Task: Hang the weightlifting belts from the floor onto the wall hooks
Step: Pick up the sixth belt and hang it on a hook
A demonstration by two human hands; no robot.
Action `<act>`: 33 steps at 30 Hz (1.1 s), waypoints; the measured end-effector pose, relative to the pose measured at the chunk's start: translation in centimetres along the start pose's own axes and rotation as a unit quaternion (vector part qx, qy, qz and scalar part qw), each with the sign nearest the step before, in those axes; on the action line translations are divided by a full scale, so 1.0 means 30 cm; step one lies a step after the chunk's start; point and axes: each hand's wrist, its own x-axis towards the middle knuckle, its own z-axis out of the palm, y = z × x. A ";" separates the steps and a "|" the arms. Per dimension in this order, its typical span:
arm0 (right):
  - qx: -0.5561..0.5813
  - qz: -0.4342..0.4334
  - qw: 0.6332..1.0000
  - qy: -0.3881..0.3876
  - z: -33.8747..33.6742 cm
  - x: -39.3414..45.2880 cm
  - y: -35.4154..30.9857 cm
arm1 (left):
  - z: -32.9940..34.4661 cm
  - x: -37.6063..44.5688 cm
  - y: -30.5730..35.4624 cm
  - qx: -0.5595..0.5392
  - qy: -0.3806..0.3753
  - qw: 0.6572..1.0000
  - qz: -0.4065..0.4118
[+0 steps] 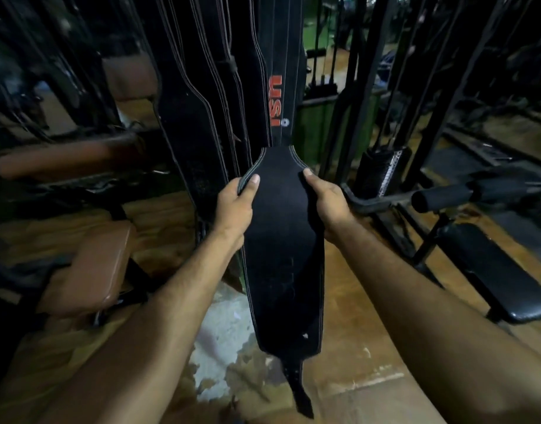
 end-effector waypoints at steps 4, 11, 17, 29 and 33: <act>-0.001 0.035 0.991 -0.131 0.068 -0.017 -0.156 | -0.050 -0.051 0.110 -0.016 0.012 0.998 0.056; -0.028 0.043 0.991 -0.121 0.336 -0.038 -0.332 | -0.233 -0.125 0.198 -0.032 0.002 0.997 0.068; -0.071 -0.076 0.967 -0.232 0.541 -0.045 -0.373 | -0.396 -0.062 0.375 -0.134 -0.076 0.987 -0.040; -0.248 -0.099 0.925 -0.269 0.772 0.084 -0.385 | -0.578 0.315 0.701 -0.065 -0.002 0.998 0.005; -0.123 -0.052 0.968 -0.215 0.865 0.180 -0.455 | -0.609 0.305 0.643 0.005 -0.053 0.991 0.120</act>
